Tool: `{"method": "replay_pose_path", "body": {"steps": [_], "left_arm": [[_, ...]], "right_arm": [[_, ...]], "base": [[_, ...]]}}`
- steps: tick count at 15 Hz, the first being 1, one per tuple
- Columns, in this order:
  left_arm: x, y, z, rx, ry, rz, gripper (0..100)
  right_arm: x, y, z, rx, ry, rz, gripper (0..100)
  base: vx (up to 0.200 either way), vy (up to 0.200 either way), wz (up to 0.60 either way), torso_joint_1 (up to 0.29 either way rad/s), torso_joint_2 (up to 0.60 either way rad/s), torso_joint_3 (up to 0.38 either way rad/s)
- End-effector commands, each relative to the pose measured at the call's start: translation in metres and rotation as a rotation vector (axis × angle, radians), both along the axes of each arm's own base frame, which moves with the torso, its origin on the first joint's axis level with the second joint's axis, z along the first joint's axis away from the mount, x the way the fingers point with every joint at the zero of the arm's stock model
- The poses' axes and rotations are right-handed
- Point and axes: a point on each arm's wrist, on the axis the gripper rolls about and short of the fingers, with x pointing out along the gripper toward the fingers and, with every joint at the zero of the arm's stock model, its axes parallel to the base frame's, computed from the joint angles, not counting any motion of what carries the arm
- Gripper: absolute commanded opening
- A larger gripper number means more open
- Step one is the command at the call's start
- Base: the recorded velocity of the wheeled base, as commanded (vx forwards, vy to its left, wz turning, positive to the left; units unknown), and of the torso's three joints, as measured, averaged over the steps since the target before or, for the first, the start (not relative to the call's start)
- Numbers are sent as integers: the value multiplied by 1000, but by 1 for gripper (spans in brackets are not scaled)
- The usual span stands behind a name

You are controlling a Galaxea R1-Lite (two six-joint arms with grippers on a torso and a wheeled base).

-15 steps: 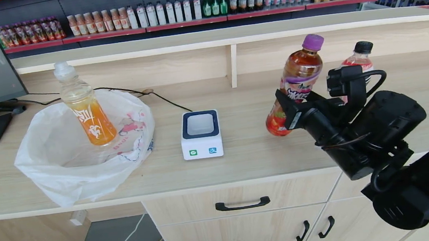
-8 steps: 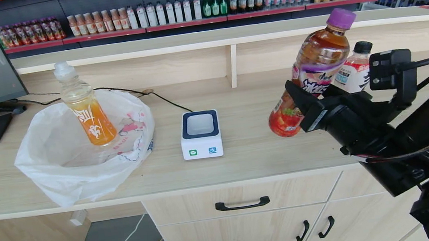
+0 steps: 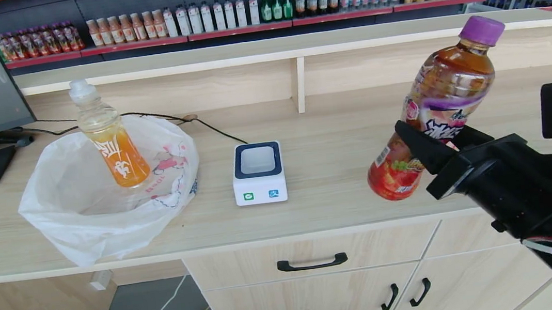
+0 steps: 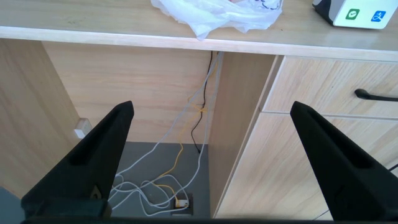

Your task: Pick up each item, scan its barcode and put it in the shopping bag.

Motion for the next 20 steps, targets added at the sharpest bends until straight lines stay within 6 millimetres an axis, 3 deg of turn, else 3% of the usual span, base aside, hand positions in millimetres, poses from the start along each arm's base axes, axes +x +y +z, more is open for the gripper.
{"method": "replay_pose_path", "body": {"steps": [1, 4, 8, 12, 18, 20], "left_arm": [[0, 0, 0, 0, 0, -1, 100], [0, 0, 0, 0, 0, 0, 100], [0, 0, 0, 0, 0, -1, 100], [0, 0, 0, 0, 0, 0, 100], [0, 0, 0, 0, 0, 0, 100], [0, 0, 0, 0, 0, -1, 100]], "right_arm": [[-24, -8, 2, 3, -14, 40, 0], [-50, -20, -4, -104, -77, 251, 0], [-60, -24, 4, 33, -49, 455, 0], [-61, -21, 6, 205, 93, 672, 0], [-54, -11, 13, 269, 170, 858, 0], [-48, -5, 27, 339, 171, 908, 0]], "base": [[0, 0, 0, 0, 0, 0], [0, 0, 0, 0, 0, 0], [0, 0, 0, 0, 0, 0], [0, 0, 0, 0, 0, 0], [0, 0, 0, 0, 0, 0], [0, 0, 0, 0, 0, 0]]}}
